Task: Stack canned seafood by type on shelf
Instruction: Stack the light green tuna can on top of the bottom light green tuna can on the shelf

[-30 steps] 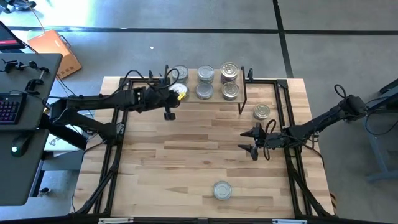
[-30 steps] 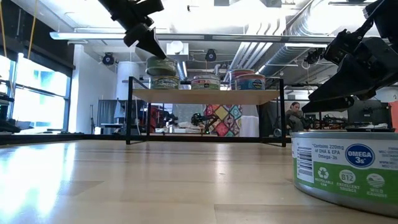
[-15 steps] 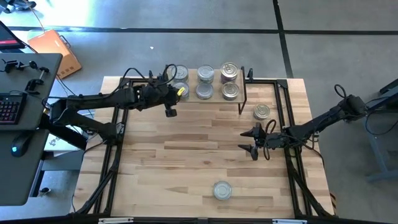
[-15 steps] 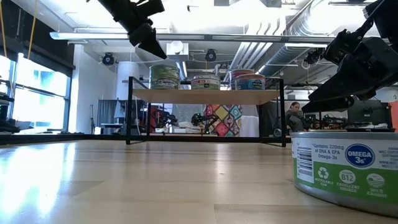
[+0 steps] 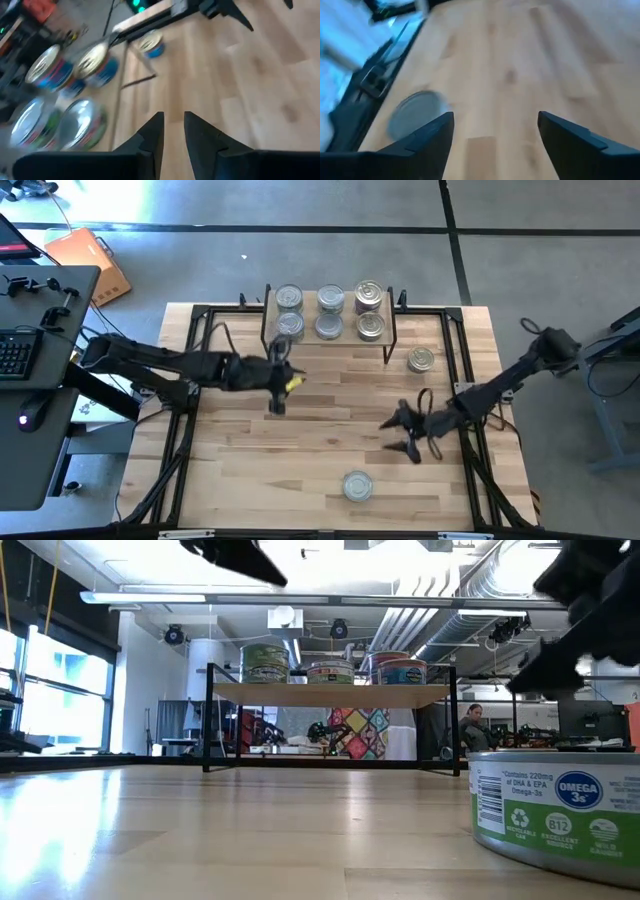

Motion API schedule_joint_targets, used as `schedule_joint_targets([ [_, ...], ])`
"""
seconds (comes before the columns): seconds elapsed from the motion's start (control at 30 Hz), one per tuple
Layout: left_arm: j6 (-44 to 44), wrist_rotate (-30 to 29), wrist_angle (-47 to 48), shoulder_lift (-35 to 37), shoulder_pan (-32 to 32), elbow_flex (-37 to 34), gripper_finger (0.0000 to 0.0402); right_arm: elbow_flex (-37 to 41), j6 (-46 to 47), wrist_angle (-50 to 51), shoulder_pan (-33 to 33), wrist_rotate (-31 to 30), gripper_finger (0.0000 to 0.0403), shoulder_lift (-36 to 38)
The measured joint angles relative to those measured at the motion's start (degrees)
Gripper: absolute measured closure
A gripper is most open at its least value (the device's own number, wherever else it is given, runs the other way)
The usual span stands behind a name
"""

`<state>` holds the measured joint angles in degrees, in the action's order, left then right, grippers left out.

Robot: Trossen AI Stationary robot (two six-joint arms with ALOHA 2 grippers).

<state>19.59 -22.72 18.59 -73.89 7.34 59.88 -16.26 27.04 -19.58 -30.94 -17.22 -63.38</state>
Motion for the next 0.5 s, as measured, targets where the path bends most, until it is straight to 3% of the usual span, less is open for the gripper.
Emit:
schedule_joint_targets([
  [0.1, -0.3, -1.3, -2.2, -1.7, 3.2, 0.0, 0.0346, -6.7, -4.7, -0.1, -2.5, 4.3, 0.0150, -8.2],
  [0.2, -4.6, -2.2, -2.7, -4.3, 5.2, 0.0, 0.0354, -12.8, -10.6, 0.0, -2.8, 13.3, 0.0189, -15.7],
  [0.37, -16.7, -4.6, -3.8, -11.9, 7.7, 0.0, 0.0362, -21.0, -17.8, 0.0, -1.4, 26.7, 0.0276, -25.9],
  [0.5, -19.8, -5.6, -8.6, -18.1, 10.1, 0.0, 0.0366, -24.9, -20.9, 0.0, 1.6, 38.5, 0.0352, -32.2],
])
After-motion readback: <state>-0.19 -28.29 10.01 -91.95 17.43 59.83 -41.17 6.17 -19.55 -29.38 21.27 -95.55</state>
